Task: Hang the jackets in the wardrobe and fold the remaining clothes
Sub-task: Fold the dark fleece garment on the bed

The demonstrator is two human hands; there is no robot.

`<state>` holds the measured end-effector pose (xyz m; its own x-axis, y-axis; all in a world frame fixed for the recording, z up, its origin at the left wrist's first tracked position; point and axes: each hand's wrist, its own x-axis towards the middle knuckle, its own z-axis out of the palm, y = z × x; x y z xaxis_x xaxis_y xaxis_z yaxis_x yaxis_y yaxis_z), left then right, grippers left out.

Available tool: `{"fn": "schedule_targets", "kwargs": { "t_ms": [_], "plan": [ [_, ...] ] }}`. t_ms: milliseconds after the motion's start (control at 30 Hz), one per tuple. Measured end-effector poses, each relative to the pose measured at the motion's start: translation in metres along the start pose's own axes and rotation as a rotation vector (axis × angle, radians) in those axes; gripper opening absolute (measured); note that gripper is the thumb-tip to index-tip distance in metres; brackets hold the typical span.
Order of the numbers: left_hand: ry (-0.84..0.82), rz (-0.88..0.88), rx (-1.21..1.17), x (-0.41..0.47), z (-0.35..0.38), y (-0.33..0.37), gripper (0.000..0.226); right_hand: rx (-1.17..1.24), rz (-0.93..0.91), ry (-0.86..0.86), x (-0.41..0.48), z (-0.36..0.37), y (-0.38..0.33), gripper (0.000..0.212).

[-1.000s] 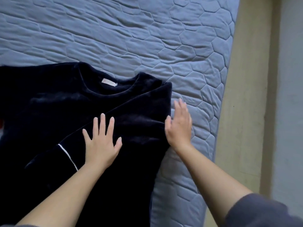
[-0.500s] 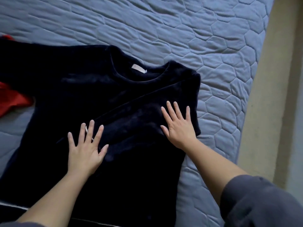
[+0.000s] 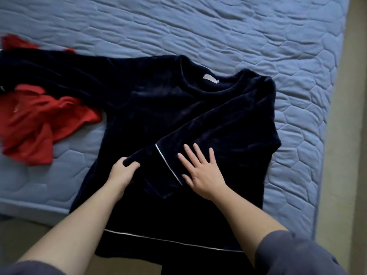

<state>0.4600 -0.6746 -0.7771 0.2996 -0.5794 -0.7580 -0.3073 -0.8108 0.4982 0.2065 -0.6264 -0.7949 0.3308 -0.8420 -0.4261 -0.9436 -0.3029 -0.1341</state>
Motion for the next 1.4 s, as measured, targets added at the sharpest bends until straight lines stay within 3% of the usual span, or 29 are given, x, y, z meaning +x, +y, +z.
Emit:
{"fn": "schedule_targets", "kwargs": {
  "t_ms": [100,167,367,467,700,933,1067,1167,1300,1400],
  "plan": [
    [0.144,0.036,0.018,0.001,0.002,0.000,0.015,0.100,0.413,-0.075,-0.014,0.002,0.009,0.065],
    [0.194,0.054,0.104,-0.002,0.006,-0.009,0.027,0.153,0.566,-0.114,-0.021,0.008,0.012,0.068],
    [0.144,-0.039,0.243,-0.031,0.003,-0.014,0.055,0.161,0.386,-0.118,-0.042,-0.015,-0.002,0.065],
    [0.173,-0.021,0.241,-0.048,-0.022,0.000,0.059,0.168,0.273,-0.130,-0.051,-0.047,-0.017,0.063],
    [0.261,0.316,0.163,-0.037,-0.117,0.065,0.035,0.188,0.109,-0.058,0.010,-0.125,-0.088,0.062],
    [0.411,0.277,0.035,0.087,-0.269,0.097,0.015,0.252,0.146,-0.026,0.168,-0.156,-0.197,0.062],
    [0.377,0.087,-0.213,0.178,-0.337,0.093,0.008,0.342,0.161,0.057,0.267,-0.159,-0.251,0.061],
    [0.181,-0.047,-0.591,0.221,-0.348,0.092,0.018,0.449,0.199,0.105,0.322,-0.155,-0.269,0.063],
    [0.150,0.010,-1.053,0.253,-0.351,0.094,0.034,0.422,0.220,-0.019,0.355,-0.139,-0.271,0.060],
    [0.239,0.025,-0.954,0.262,-0.358,0.108,0.041,0.421,0.215,-0.050,0.353,-0.134,-0.268,0.058]
  ]
}}
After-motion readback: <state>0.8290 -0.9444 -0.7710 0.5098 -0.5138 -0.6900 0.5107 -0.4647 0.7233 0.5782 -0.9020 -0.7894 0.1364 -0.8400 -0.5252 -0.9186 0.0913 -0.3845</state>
